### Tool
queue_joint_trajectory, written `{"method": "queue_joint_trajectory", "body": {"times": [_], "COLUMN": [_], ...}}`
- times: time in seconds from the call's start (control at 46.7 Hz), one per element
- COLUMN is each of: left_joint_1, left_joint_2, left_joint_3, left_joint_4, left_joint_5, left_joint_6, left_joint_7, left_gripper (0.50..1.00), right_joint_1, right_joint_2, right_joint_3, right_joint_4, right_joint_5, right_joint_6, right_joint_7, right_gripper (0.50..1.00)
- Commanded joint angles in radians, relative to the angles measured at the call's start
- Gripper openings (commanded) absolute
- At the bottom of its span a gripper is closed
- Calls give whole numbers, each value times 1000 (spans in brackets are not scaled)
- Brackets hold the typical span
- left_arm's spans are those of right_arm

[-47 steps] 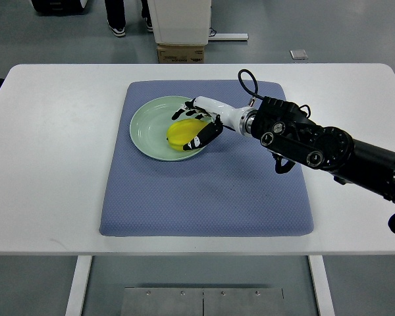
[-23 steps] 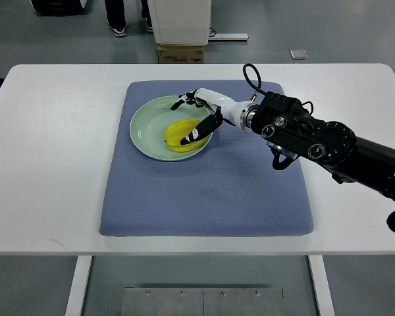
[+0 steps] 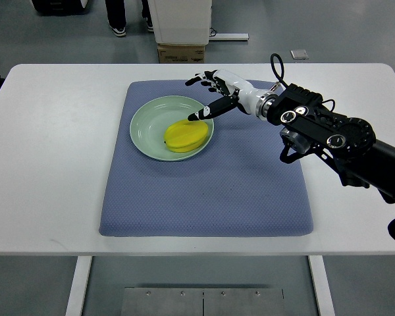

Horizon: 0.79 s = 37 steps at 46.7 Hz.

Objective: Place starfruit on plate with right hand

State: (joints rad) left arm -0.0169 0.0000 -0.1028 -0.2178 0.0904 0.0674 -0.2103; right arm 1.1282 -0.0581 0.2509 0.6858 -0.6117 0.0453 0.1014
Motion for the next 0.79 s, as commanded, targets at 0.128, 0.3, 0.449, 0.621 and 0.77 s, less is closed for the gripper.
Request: {"method": "queue_joint_trajectory", "body": {"times": [0.128, 0.3, 0.449, 0.621, 0.77], "left_joint_1": [0, 0, 0, 0, 0], "left_joint_2": [0, 0, 0, 0, 0], "left_joint_3": [0, 0, 0, 0, 0], "left_joint_4": [0, 0, 0, 0, 0], "left_joint_5": [0, 0, -1, 0, 0], "left_joint_6": [0, 0, 0, 0, 0], "left_joint_7": [0, 0, 0, 0, 0], "left_gripper": [1000, 1000, 1000, 1000, 1000], "right_joint_1": [-65, -113, -156, -211, -263], "right_joint_2": [-39, -63, -66, -62, -57], "right_joint_3": [88, 198, 309, 429, 516], "right_joint_4": [0, -2, -3, -3, -3], "right_joint_5": [26, 44, 46, 63, 145], "right_joint_6": [-5, -24, -53, -108, -127], "right_joint_7": [0, 0, 1, 6, 26], "right_gripper": [1000, 1000, 1000, 1000, 1000]}}
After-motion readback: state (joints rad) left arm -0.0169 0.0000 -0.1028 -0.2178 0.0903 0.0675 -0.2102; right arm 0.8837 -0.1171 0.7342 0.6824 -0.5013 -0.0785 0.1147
